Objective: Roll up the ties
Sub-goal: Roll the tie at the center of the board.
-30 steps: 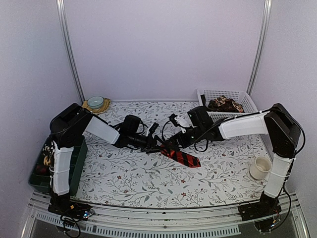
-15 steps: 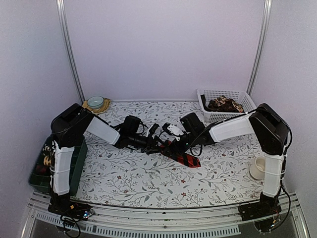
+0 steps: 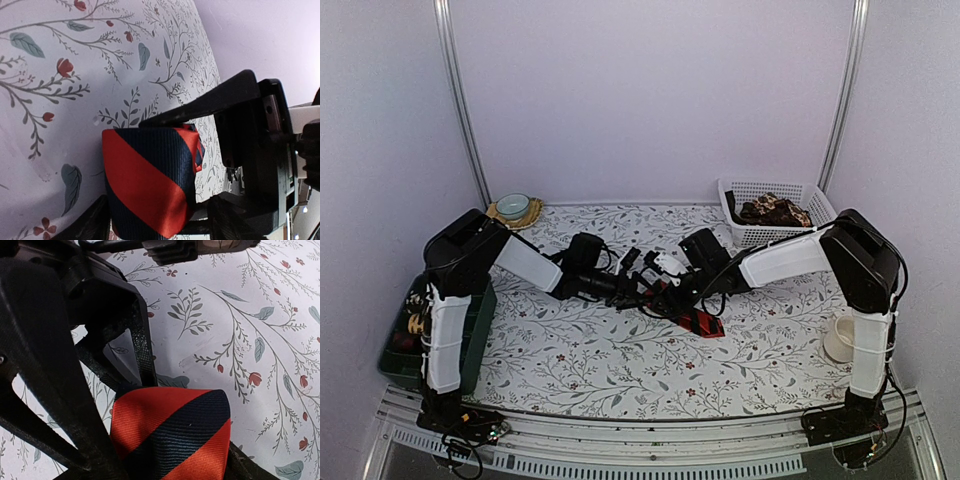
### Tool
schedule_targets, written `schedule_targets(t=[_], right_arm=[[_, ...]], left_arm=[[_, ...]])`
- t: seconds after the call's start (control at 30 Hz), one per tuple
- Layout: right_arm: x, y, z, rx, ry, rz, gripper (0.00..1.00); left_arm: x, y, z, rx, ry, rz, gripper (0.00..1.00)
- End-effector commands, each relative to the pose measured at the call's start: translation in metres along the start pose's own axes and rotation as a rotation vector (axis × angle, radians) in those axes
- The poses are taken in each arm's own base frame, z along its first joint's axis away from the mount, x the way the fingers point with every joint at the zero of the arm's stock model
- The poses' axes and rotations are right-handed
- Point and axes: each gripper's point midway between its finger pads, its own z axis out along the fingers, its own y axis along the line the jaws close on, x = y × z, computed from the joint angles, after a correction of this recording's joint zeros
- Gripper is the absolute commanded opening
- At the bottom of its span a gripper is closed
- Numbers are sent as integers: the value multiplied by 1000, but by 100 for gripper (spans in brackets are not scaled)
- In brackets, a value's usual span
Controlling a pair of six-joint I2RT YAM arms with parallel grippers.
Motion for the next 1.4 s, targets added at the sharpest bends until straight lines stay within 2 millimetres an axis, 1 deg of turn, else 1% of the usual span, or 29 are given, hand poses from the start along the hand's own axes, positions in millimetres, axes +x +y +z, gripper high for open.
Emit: schedule_targets(t=[0.0,0.03,0.07,0.23,0.37,0.57,0.73,0.8,0.9,1.03,1.07,1.13,1.2,1.27,1.33,1.37], right_arm=[[26,-2,17,11,67,6,66],[27,-2,18,8,69,9,62],[28,-1,18,4,70,11,59],[27,2,17,-10,62,17,56],[27,6,16,-29,49,18,56],[30,9,20,-48,48,24,55],[30,10,20,-56,42,27,54],[32,10,21,-56,44,28,53],[34,10,23,-61,45,30,52],[37,11,24,-66,47,29,51],[37,11,24,-66,47,29,51],[38,11,25,-68,47,32,51],[37,11,25,-77,41,38,51],[36,11,24,-82,36,43,51],[35,10,24,-78,31,48,51],[34,8,24,-73,29,51,51]], left_arm=[[6,11,1,3,4,-21,70],[6,11,2,4,2,-21,71],[5,12,2,4,0,-23,72],[6,15,3,9,1,-27,75],[13,22,6,9,18,-36,75],[24,44,9,-46,46,-54,77],[36,49,14,-18,88,-74,77],[41,51,16,-12,115,-87,77],[49,58,17,-26,142,-101,77],[56,75,12,-106,160,-121,75],[59,82,10,-147,177,-132,75],[59,90,6,-209,183,-112,75],[58,95,3,-254,180,-101,77],[59,95,3,-251,182,-96,77],[60,96,5,-241,185,-101,76],[62,98,6,-240,188,-107,74]])
